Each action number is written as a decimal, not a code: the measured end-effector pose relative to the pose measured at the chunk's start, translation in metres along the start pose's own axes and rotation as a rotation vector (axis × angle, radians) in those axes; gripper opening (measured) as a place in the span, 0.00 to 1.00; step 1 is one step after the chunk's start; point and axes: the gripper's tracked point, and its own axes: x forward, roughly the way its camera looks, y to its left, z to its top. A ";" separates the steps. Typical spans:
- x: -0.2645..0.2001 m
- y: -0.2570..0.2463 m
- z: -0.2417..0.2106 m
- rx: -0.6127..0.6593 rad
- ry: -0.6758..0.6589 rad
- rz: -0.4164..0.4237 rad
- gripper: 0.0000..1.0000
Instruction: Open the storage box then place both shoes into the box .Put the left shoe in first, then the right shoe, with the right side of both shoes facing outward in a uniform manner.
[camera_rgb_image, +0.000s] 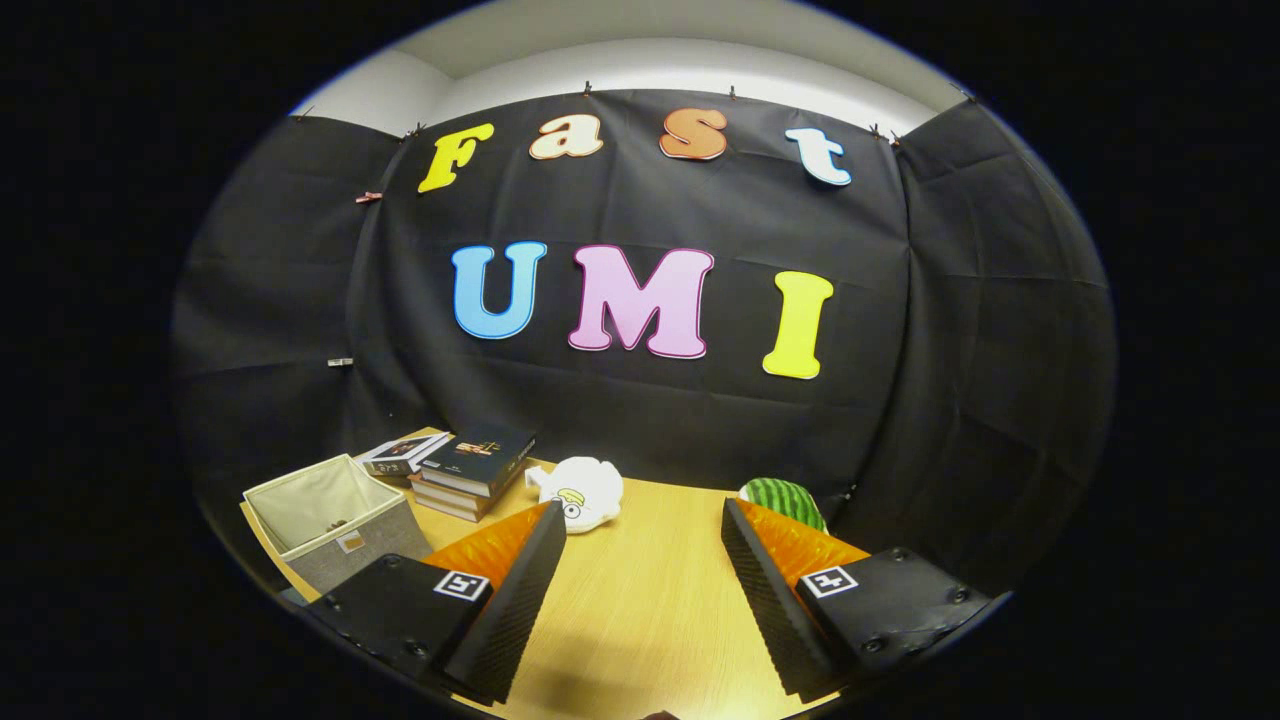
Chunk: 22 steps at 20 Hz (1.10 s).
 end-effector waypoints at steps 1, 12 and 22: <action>-0.001 -0.001 -0.001 0.002 0.001 -0.004 0.98; 0.002 0.010 -0.009 -0.015 0.015 0.009 0.98; 0.006 0.009 -0.013 -0.010 0.021 0.014 0.98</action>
